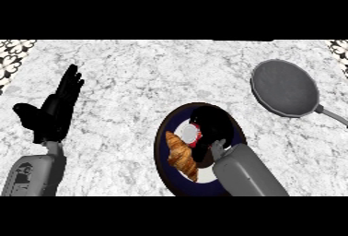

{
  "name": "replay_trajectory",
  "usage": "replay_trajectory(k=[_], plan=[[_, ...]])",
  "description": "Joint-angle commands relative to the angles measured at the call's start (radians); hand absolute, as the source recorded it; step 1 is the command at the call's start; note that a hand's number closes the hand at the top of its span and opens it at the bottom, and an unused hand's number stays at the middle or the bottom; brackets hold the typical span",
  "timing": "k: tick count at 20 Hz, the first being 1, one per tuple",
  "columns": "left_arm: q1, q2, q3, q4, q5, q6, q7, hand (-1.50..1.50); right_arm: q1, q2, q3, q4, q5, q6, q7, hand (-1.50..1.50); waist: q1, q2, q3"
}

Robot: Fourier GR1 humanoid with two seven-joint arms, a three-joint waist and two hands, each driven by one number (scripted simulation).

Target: Pick the can from the plate and place it in the pan

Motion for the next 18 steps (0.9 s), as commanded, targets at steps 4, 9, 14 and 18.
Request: replay_trajectory(k=[4, 9, 14, 18], plan=[[-0.032, -0.012, -0.003, -0.019, -0.002, 0.016, 0.047, 0.0, -0.231, 0.027, 0.235, 0.201, -0.078, -0.244, 0.257, 1.5, 0.013, 0.005, 0.004], [0.022, -0.007, 0.004, -0.005, 0.007, -0.009, -0.023, 0.0, -0.326, 0.028, 0.249, 0.116, 0.166, -0.346, 0.344, 1.5, -0.003, -0.002, 0.003], [-0.034, -0.017, 0.003, 0.014, -0.014, 0.027, 0.015, 0.0, -0.433, 0.028, 0.143, 0.076, 0.231, -0.355, 0.369, 1.5, -0.021, 0.0, 0.004], [0.01, 0.016, 0.028, -0.003, 0.008, -0.007, 0.003, 0.0, -0.401, -0.001, 0.082, -0.04, 0.315, -0.345, 0.413, 1.5, -0.032, -0.005, 0.004]])
